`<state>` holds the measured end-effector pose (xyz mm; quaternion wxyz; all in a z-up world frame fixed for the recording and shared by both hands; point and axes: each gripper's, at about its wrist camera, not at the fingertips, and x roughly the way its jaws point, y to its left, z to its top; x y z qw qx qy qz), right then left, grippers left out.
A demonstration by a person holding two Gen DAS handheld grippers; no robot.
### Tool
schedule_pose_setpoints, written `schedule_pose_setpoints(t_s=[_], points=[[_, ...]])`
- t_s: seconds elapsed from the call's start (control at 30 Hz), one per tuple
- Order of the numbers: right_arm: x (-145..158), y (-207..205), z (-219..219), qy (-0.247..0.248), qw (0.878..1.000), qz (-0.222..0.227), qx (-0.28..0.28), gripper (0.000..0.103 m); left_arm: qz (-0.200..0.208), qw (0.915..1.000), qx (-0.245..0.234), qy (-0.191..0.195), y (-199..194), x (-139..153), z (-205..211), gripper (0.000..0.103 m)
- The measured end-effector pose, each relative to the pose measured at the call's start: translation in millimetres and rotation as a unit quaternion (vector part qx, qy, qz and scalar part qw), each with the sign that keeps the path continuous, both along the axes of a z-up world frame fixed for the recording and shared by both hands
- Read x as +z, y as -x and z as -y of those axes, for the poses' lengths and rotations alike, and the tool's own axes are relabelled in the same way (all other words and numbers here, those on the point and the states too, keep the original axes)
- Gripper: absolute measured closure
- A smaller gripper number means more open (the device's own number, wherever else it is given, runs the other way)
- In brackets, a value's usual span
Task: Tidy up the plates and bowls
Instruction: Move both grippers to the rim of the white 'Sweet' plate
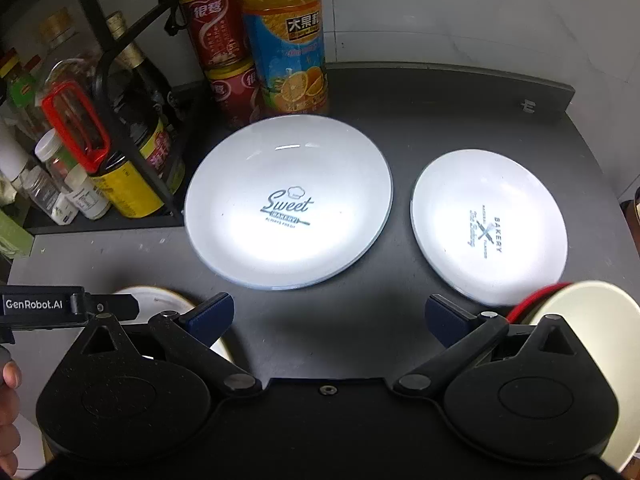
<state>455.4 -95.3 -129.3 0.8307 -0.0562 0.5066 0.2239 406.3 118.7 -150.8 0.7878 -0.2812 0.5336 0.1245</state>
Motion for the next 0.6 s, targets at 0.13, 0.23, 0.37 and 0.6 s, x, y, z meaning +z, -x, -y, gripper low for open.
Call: schedule_pose_setpoints(t_s=[0.13, 0.23, 0.37, 0.6], points=[[-4, -16, 6, -0.011, 1.000, -0.005, -0.004, 0.002, 0.002, 0.9999, 0.014, 0.006, -10, -7, 4, 0.035], [-8, -32, 7, -0.019, 1.000, -0.012, 0.000, 0.005, 0.008, 0.9996, 0.027, 0.007, -18, -9, 8, 0.036], [-18, -55, 11, -0.033, 0.999, -0.035, 0.003, 0.024, 0.008, 0.9984, 0.052, 0.023, -29, -17, 12, 0.042], [-34, -94, 10, -0.033, 0.998, -0.059, 0.018, 0.035, 0.020, 0.9948, 0.095, 0.028, -46, -25, 19, 0.054]])
